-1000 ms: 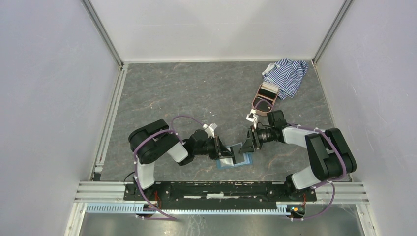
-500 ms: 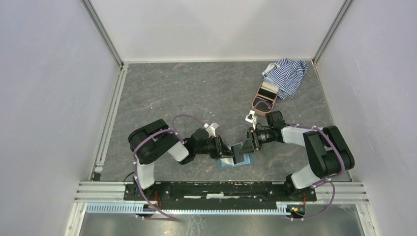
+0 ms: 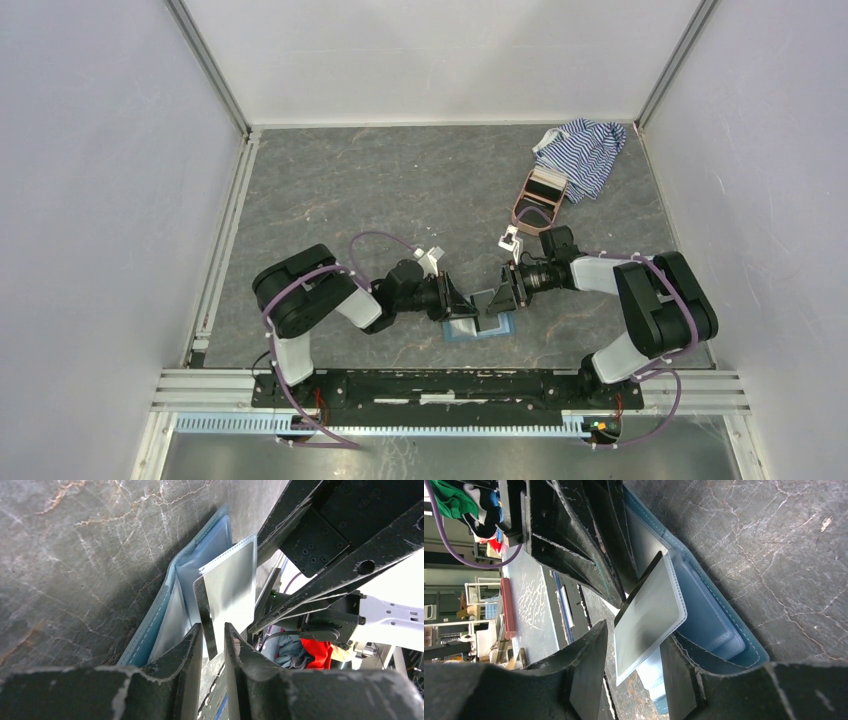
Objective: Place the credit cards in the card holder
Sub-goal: Turn over the card slot in the card holder.
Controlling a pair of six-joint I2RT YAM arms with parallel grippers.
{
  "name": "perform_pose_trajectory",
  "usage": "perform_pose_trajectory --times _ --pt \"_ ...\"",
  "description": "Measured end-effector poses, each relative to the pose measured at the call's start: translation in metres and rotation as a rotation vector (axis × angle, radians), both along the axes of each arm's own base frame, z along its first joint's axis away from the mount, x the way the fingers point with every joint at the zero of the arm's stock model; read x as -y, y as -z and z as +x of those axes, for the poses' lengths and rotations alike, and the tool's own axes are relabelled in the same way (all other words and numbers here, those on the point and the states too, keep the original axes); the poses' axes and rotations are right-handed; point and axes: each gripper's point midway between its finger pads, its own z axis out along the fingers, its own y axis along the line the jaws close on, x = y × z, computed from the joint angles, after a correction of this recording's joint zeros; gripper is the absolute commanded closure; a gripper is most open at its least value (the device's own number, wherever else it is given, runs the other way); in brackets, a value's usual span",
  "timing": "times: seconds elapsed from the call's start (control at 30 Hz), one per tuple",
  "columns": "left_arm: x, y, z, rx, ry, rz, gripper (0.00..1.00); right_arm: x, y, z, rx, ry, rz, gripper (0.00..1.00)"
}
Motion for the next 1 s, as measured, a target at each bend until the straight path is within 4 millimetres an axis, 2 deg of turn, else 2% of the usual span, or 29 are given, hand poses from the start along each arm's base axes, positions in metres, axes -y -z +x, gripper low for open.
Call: perform_pose_trajectory --times 0.23,0.57,0.8,1.0 --pt "0.0 -0.0023 -0.0001 0.001 0.0 -0.002 0.69 -0.0006 -0.0011 0.0003 -0.005 0.003 0.005 0.54" --pt "0.0001 -0.0026 0.0 0.001 0.0 -0.003 0.63 -0.0016 -0.0024 0.0018 -0.007 0.008 0.01 0.63" --pt "0.0023 -0.0077 0.0013 0.0 -0.006 -0.025 0.58 -0.0017 -0.0017 0.002 -0.013 0.011 0.008 0.59" --pt "0.001 -0.0072 0.0004 -0.004 -0.009 -0.027 0.58 -0.0053 -0.0088 0.0022 -0.021 0.005 0.048 0.58"
